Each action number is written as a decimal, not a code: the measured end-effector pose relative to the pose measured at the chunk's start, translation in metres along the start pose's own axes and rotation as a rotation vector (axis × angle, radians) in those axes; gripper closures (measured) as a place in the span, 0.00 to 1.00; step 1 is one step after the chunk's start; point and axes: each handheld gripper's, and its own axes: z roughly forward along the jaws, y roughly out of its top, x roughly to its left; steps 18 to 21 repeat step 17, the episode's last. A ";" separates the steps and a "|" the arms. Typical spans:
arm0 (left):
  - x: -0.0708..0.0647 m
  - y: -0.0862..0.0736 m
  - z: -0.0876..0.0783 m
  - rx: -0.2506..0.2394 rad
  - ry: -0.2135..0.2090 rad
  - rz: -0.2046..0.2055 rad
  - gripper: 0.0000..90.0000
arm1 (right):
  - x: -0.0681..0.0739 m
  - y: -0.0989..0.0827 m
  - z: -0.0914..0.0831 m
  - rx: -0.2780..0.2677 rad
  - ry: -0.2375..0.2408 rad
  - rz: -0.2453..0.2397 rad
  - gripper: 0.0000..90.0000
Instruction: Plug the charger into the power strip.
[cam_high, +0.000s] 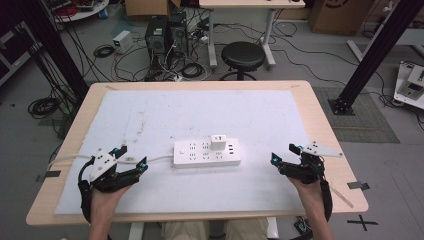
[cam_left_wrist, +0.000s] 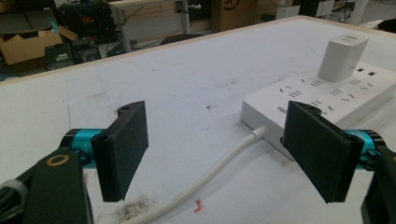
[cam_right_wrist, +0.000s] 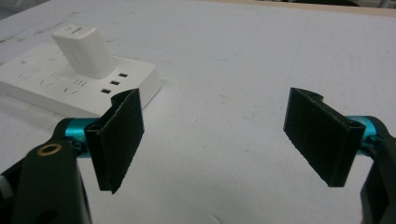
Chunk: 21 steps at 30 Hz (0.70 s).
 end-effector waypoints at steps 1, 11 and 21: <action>0.000 0.000 0.001 0.001 -0.001 0.003 0.25 | 0.000 0.000 0.000 0.003 -0.001 0.005 0.23; 0.000 0.000 0.003 0.006 -0.008 0.003 0.25 | 0.000 -0.002 0.001 0.022 0.005 0.007 0.23; 0.001 -0.001 0.002 0.005 -0.001 0.001 0.25 | -0.002 -0.003 0.004 0.019 0.006 0.008 0.23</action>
